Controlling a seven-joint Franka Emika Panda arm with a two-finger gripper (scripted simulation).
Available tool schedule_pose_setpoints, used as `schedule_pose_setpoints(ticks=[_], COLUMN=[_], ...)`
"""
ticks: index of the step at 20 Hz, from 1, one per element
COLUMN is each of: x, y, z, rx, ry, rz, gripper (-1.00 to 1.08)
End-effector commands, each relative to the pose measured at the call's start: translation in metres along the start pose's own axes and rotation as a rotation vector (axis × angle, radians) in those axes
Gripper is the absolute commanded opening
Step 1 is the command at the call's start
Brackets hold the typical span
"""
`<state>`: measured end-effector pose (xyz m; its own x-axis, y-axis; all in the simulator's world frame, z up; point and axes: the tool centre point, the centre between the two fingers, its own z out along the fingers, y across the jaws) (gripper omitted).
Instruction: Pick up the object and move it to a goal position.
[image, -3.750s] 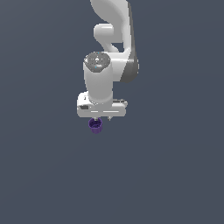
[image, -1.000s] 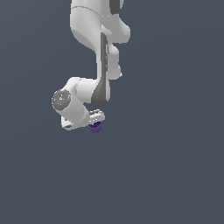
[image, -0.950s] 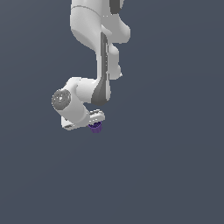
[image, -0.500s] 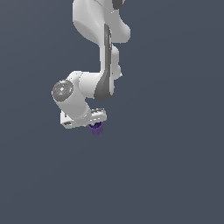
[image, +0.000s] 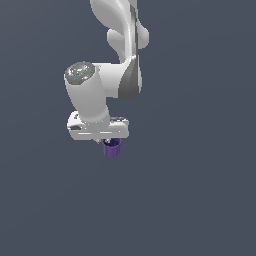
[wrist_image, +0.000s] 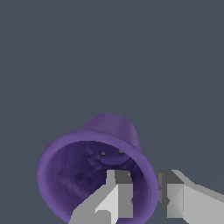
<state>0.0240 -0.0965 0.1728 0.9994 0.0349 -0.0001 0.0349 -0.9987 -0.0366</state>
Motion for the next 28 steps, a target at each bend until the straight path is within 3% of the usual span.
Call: schedule_pose_setpoints(ticks=[1, 13, 28], x=[0.010, 0.040, 0.058], y=[-0.007, -0.035, -0.069], z=[-0.021, -0.105, -0.190], rx=[-0.024, -0.126, -0.235], ry=[0.051, 0.245, 0.440], rz=[0.039, 0.192, 0.347], gripper=[-1.00, -1.00, -1.00])
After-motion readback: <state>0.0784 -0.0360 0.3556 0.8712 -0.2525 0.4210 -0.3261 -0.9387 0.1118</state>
